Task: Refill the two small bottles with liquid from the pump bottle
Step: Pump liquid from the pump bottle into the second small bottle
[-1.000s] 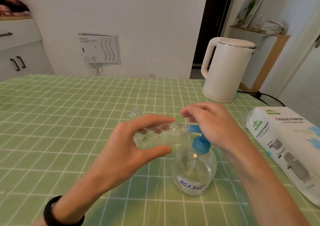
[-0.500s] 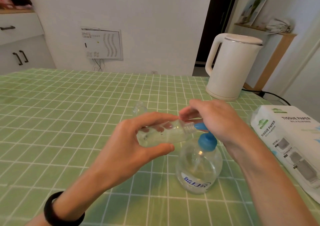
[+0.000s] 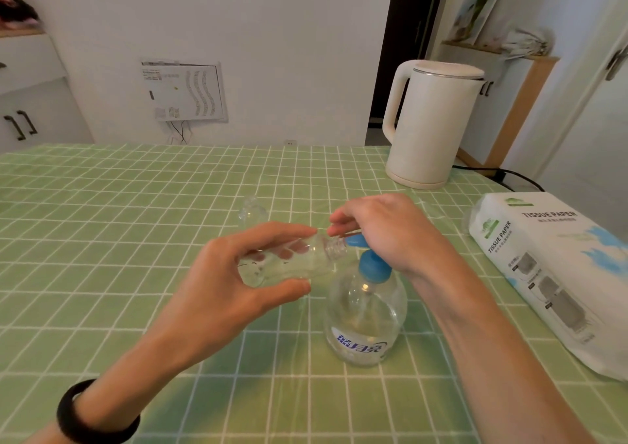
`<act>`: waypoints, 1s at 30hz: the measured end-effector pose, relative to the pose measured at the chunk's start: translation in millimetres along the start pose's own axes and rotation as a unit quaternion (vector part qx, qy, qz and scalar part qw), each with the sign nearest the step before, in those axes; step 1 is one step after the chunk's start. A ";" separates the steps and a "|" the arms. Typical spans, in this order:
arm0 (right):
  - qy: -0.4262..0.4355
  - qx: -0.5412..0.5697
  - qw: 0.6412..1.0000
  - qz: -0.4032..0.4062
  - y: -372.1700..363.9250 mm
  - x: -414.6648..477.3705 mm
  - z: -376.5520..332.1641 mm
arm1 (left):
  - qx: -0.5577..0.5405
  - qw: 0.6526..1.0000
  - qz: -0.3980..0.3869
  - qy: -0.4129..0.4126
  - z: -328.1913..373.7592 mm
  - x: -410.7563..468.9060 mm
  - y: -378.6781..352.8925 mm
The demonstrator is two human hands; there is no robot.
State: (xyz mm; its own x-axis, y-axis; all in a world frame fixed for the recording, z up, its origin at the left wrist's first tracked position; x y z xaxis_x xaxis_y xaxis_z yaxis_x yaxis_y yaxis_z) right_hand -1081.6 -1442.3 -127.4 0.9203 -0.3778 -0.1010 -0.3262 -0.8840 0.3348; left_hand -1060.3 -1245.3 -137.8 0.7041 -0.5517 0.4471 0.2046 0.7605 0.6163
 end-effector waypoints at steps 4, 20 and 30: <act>0.005 0.000 1.000 0.008 2.0 -0.6 -2.7 | -0.003 1.000 0.006 -0.002 0.3 -1.9 4.2; 0.022 -0.034 0.999 0.021 2.6 -4.6 -4.4 | -0.017 1.000 -0.008 -0.019 3.1 -0.9 4.2; 0.023 -0.024 0.999 0.000 -4.8 -3.9 1.9 | -0.040 0.999 -0.011 -0.016 1.1 -3.4 -3.4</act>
State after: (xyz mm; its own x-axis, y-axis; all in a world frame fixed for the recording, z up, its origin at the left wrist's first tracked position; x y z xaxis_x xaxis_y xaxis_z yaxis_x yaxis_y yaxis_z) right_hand -1084.0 -1437.1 -130.4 0.9300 -0.3631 -0.0577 -0.3161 -0.8697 0.3790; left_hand -1064.1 -1246.3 -140.7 0.6763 -0.5791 0.4553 0.2749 0.7718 0.5734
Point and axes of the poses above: each hand's wrist, its own x-axis towards the middle knuckle, its own y-axis out of the back of the hand, z = x × y, the point moved 7 cm from there along x, towards the middle knuckle, and after that the axes turned 6 degrees about x, right-handed, at the moved point
